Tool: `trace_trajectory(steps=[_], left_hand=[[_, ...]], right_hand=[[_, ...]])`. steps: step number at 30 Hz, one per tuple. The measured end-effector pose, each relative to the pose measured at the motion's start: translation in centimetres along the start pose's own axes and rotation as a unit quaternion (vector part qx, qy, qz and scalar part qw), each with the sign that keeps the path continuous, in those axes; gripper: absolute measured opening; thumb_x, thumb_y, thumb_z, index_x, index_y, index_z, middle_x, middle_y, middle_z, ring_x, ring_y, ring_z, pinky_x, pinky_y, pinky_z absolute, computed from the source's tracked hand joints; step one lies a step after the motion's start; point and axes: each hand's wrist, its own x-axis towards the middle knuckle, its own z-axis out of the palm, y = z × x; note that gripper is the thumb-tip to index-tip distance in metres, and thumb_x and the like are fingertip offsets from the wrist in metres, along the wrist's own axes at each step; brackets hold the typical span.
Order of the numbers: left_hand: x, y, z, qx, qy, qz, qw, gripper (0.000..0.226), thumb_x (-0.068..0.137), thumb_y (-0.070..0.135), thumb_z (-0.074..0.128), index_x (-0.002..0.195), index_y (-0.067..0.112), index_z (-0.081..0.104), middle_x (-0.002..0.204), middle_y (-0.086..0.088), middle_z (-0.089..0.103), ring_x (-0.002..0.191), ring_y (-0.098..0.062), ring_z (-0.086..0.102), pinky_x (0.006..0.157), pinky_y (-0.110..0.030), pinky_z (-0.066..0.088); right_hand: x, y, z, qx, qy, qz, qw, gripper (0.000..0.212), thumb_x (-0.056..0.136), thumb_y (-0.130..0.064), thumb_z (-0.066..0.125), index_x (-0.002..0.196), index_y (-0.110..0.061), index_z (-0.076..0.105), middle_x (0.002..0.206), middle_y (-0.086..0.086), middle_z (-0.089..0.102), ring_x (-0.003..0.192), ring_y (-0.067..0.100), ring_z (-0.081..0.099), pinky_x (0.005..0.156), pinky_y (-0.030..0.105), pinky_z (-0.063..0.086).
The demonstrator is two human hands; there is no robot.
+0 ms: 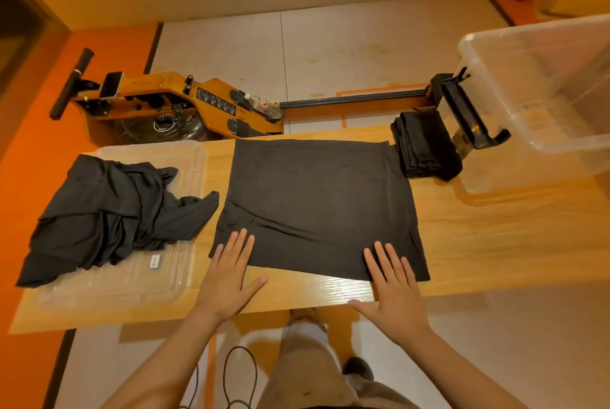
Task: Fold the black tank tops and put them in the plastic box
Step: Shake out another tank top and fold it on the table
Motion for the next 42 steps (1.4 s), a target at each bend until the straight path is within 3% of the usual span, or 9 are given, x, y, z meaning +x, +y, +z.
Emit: trace_trajectory(steps=[6,9,11,14,18,23,27,34,42], left_hand=[[-4.6,1.2,2.3,0.017,-0.003,-0.010,1.000,0.097,0.084,0.081,0.028,0.155,0.017,0.009,0.163,-0.004,0.003,0.150,-0.019,-0.006,0.118,-0.039,-0.001],[-6.9,1.7,2.9,0.031,0.018,-0.018,0.999,0.084,0.090,0.071,0.031,0.154,0.018,0.018,0.161,-0.006,0.015,0.149,-0.023,0.011,0.116,-0.041,0.011],[-7.6,2.0,2.8,0.042,0.047,-0.024,0.998,0.061,0.099,0.054,0.028,0.149,0.020,0.027,0.155,-0.005,0.029,0.141,-0.025,0.032,0.107,-0.041,0.030],[-8.0,2.5,2.8,0.029,0.071,-0.040,0.996,0.082,0.070,0.008,0.082,0.140,0.017,0.040,0.139,-0.009,0.052,0.121,-0.029,0.052,0.084,-0.043,0.051],[-8.9,2.6,2.9,0.049,0.081,-0.055,0.994,0.106,0.045,-0.016,0.082,0.137,0.017,0.042,0.133,-0.010,0.057,0.118,-0.027,0.046,0.077,-0.044,0.053],[-9.9,3.0,2.4,0.015,0.105,-0.066,0.992,0.084,0.054,-0.015,0.078,0.130,0.016,0.059,0.134,-0.004,0.059,0.119,-0.021,0.050,0.082,-0.041,0.052],[-10.0,3.3,0.7,-0.079,0.153,-0.085,0.981,0.055,0.074,-0.014,0.069,0.121,0.013,0.066,0.122,-0.005,0.067,0.111,-0.027,0.063,0.093,-0.041,0.047],[-5.6,2.4,-6.3,-0.180,0.232,-0.103,0.951,0.024,0.096,0.004,0.047,0.111,0.012,0.064,0.103,-0.002,0.062,0.099,-0.023,0.058,0.083,-0.033,0.046],[-2.8,1.6,-19.8,-0.229,0.372,-0.071,0.897,0.020,0.095,0.010,0.056,0.111,0.009,0.069,0.102,0.000,0.066,0.096,-0.012,0.058,0.082,-0.027,0.046]], right_hand=[[-1.1,2.5,0.3,-0.018,-0.011,-0.037,0.999,0.089,0.084,-0.059,0.045,0.154,-0.022,0.005,0.156,0.008,0.028,0.148,0.022,0.005,0.117,0.035,0.001],[-1.7,2.9,0.4,-0.007,0.039,-0.041,0.998,0.100,0.064,-0.002,0.081,0.148,-0.017,0.031,0.149,0.011,0.041,0.143,0.025,0.023,0.117,0.037,0.013],[-2.1,3.2,0.3,-0.021,0.073,-0.057,0.995,0.100,0.050,0.008,0.084,0.140,-0.014,0.047,0.144,0.012,0.047,0.135,0.027,0.038,0.109,0.040,0.034],[-2.6,3.8,0.2,-0.037,0.093,-0.090,0.991,0.097,0.047,0.009,0.085,0.136,-0.014,0.053,0.141,0.012,0.051,0.132,0.026,0.039,0.095,0.042,0.047],[-3.6,4.7,0.2,-0.030,0.095,-0.103,0.990,0.100,0.041,0.018,0.078,0.133,-0.015,0.056,0.138,0.009,0.054,0.131,0.022,0.035,0.090,0.039,0.050],[-4.3,5.3,-1.1,0.002,0.073,-0.077,0.994,0.091,0.042,0.016,0.082,0.125,-0.017,0.064,0.130,0.004,0.062,0.121,0.021,0.056,0.087,0.033,0.051],[-3.6,5.6,-3.0,0.100,0.050,-0.013,0.994,0.046,0.086,-0.003,0.064,0.128,-0.022,0.060,0.125,0.002,0.064,0.116,0.023,0.058,0.096,0.032,0.046],[1.7,4.4,-11.4,0.189,0.196,0.006,0.962,0.022,0.096,-0.013,0.049,0.115,-0.015,0.061,0.104,0.004,0.065,0.095,0.024,0.061,0.074,0.031,0.047],[5.3,3.8,-23.0,0.186,0.328,-0.061,0.924,0.021,0.098,-0.018,0.051,0.113,-0.011,0.064,0.100,0.006,0.070,0.090,0.027,0.065,0.069,0.034,0.048]])
